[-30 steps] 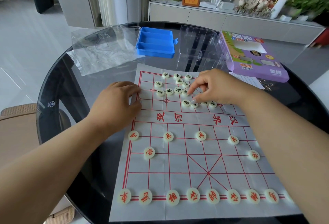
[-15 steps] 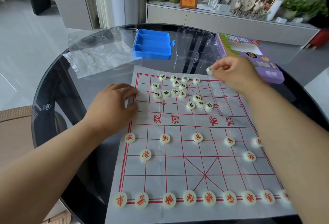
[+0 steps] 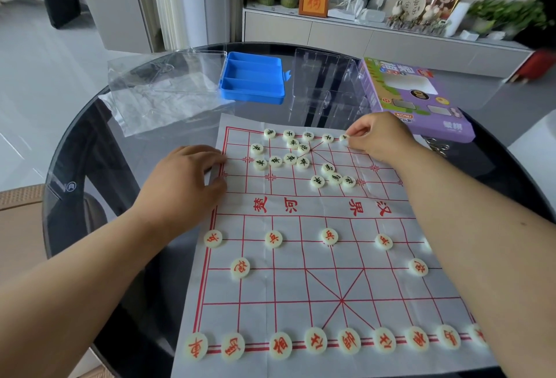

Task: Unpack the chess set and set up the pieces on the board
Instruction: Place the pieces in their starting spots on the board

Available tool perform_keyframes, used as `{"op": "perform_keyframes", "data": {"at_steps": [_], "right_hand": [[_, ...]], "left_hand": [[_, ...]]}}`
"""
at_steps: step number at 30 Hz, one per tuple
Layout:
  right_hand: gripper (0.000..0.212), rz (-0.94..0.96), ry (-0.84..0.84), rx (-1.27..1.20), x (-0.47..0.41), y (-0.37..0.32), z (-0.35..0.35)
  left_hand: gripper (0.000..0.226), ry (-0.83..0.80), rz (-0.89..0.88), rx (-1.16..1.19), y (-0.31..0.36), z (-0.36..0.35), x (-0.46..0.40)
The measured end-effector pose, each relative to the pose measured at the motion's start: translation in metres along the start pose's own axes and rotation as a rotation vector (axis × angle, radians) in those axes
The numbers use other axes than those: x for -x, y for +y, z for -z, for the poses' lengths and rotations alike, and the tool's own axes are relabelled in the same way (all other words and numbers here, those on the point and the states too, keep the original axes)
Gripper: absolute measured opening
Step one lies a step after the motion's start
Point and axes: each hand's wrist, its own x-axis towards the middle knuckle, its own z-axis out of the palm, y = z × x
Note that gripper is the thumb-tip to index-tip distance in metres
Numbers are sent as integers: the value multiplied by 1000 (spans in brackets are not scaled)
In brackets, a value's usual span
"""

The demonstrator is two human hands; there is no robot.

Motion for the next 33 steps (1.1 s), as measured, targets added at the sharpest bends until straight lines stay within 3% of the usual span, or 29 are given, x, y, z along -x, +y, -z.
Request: {"op": "perform_keyframes", "data": {"at_steps": [9,17,24,33], "right_hand": [[30,11,-19,-66,3,4,2],[24,102,11,-77,12,-5,5],[6,255,-105,-91,33,-29,21],[11,142,-348,8,44,-28,26]], "left_hand": [[40,3,3,-1,0,0,0],[39,4,9,9,1,0,0],[39,5,10,17,1,1,0],[39,-2,16,15,1,1,0]]}}
